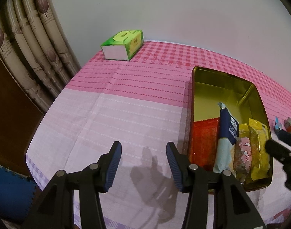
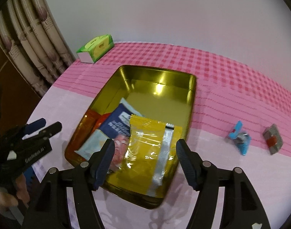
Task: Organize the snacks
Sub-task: 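Lower the yellow foil bag into the gold tin and open the right gripper, then grasp the grey red-tagged block with the right gripper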
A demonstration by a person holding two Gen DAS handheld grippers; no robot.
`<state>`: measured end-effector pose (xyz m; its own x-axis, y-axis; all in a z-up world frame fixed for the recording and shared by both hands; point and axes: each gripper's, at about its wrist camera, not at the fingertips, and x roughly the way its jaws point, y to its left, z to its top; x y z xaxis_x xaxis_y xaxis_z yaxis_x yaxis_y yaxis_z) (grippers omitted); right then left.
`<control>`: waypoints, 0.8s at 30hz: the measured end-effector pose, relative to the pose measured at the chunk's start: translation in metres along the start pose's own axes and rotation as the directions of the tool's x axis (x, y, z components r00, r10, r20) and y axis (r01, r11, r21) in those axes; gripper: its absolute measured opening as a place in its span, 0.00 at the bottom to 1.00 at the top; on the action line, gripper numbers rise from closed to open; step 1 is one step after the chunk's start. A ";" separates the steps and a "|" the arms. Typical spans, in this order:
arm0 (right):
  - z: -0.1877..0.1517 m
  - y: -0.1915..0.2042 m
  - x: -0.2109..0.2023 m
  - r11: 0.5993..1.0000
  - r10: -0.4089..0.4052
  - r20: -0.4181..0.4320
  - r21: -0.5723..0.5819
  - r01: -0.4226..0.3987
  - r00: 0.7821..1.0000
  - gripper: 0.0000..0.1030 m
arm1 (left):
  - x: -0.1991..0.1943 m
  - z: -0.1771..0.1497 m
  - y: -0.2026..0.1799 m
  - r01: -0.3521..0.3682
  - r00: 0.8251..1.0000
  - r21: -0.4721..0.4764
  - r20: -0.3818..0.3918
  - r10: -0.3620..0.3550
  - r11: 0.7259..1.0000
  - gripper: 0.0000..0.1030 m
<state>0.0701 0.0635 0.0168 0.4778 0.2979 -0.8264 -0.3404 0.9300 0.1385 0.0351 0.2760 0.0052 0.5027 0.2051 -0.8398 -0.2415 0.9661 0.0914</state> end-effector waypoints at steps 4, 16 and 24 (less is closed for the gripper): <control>-0.005 -0.029 -0.011 1.000 -0.030 0.019 -0.007 0.031 0.999 0.62 | 0.002 0.000 0.000 -0.006 1.000 0.002 -0.002 0.006 1.000 0.48; -0.030 -0.190 -0.029 0.973 -0.231 0.001 0.009 0.231 0.973 0.62 | 0.004 -0.005 -0.011 -0.048 0.999 0.035 -0.008 0.048 0.998 0.48; -0.033 -0.241 -0.004 0.979 -0.201 -0.026 -0.032 0.200 0.979 0.61 | -0.024 -0.003 -0.038 -0.023 0.999 0.035 -0.024 0.024 0.999 0.48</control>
<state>0.1234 -0.1692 -0.0315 0.5151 0.0989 -0.8514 -0.2631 0.9636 -0.0473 0.0298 0.2335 0.0201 0.4762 0.2244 -0.8502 -0.2237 0.9660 0.1297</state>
